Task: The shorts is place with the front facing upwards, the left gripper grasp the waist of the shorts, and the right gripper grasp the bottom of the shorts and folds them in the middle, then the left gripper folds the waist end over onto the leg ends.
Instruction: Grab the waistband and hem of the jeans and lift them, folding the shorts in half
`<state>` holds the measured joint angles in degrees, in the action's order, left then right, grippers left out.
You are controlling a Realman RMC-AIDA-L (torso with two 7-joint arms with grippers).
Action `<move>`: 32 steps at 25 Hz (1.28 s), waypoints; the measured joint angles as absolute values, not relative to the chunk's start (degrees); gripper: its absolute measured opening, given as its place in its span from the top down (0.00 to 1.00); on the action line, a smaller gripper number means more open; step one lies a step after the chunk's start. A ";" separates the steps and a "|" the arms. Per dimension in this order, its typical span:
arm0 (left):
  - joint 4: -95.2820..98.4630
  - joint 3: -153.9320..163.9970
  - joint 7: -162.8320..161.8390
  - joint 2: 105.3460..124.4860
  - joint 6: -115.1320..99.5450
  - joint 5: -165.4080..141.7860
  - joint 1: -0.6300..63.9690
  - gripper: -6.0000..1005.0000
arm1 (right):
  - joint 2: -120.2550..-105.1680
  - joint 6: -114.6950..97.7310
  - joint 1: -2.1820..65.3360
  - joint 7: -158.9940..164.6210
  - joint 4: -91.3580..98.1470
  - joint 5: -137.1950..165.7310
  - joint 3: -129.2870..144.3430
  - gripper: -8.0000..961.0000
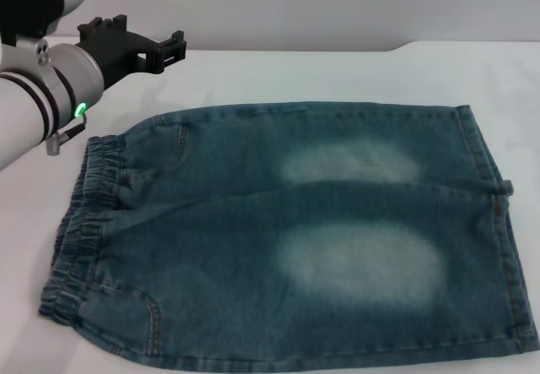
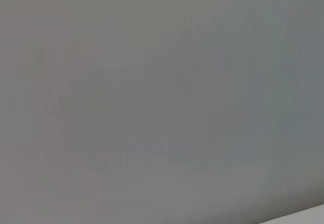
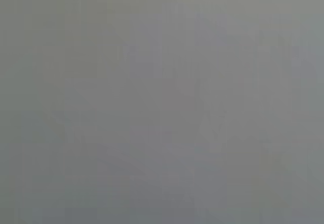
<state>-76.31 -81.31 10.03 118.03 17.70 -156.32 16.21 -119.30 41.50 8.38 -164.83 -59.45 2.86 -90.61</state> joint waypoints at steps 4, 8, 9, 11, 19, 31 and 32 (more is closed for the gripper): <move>-76.67 -81.01 9.96 118.04 17.80 -156.06 16.17 0.16 | -119.27 46.08 10.14 -173.22 -55.14 -3.58 -90.48 0.49; -76.71 -80.68 9.94 118.07 17.86 -155.91 16.53 0.16 | -119.13 39.69 11.06 -170.73 -54.24 -3.99 -91.28 0.49; -76.69 -80.64 9.93 118.09 17.87 -155.81 16.68 0.16 | -119.08 37.41 10.88 -170.24 -55.18 -4.24 -91.28 0.49; -76.56 -80.59 9.93 118.11 17.84 -155.60 16.91 0.16 | -119.02 35.37 10.57 -169.43 -56.23 -3.83 -91.39 0.49; -76.07 -79.90 9.93 118.21 17.72 -154.84 18.11 0.16 | -118.66 -6.62 17.90 -165.28 -65.71 -5.62 -99.21 0.49; -75.67 -79.36 9.93 118.22 17.67 -154.66 18.87 0.16 | -119.12 -30.70 26.34 -141.90 -55.29 26.05 -109.75 0.49; -75.53 -79.34 9.93 118.22 17.65 -154.66 19.03 0.16 | -119.23 -31.68 25.79 -137.05 -55.89 31.12 -108.77 0.49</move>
<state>-75.53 -79.34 9.93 118.22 17.65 -154.66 19.03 -119.23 -31.68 25.79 -137.05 -55.89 31.12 -108.77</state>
